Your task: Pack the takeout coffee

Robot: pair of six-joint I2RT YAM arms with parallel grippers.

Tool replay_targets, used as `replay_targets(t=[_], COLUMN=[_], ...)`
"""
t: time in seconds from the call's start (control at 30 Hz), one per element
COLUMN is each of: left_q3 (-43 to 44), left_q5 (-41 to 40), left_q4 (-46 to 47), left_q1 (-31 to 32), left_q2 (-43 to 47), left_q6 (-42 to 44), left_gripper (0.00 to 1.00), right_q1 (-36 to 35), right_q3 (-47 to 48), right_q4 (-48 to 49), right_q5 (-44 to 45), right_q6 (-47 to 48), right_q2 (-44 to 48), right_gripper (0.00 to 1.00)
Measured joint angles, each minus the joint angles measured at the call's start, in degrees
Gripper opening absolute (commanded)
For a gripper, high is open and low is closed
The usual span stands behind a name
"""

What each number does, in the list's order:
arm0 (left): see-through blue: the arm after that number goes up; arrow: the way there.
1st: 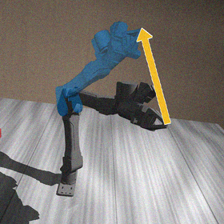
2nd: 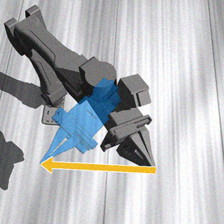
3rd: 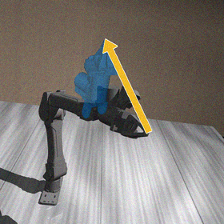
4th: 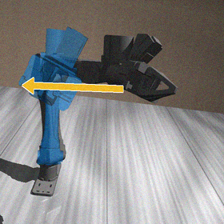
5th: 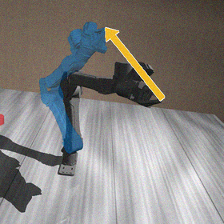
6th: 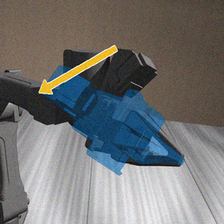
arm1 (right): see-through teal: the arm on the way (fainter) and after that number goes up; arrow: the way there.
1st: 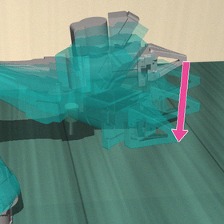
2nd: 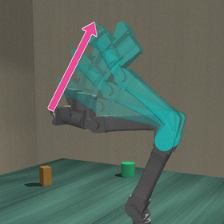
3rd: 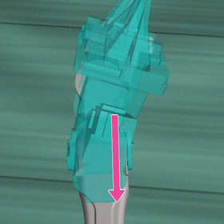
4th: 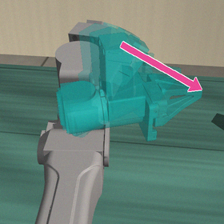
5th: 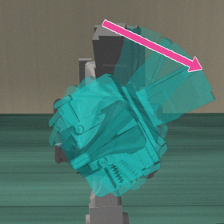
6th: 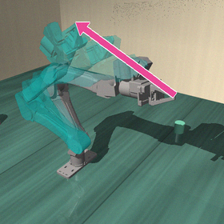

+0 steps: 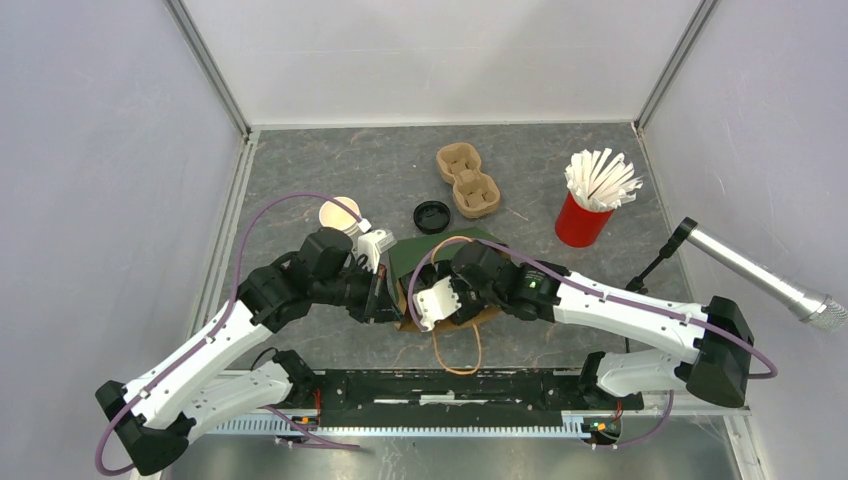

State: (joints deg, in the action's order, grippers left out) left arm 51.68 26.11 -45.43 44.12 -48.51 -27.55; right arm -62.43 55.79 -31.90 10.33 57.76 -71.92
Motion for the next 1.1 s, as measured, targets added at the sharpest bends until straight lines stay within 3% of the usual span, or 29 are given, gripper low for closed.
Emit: replay_targets(t=[1.1], left_q3=[0.4], left_q5=[0.1], left_q4=[-0.8], left_q1=[0.0], left_q2=[-0.8], left_q6=[0.9], left_gripper=[0.02], right_q1=[0.0], right_q3=[-1.5], right_q4=[0.5], right_q5=[1.4], right_q6=[0.7], right_q2=[-1.1], right_gripper=[0.68])
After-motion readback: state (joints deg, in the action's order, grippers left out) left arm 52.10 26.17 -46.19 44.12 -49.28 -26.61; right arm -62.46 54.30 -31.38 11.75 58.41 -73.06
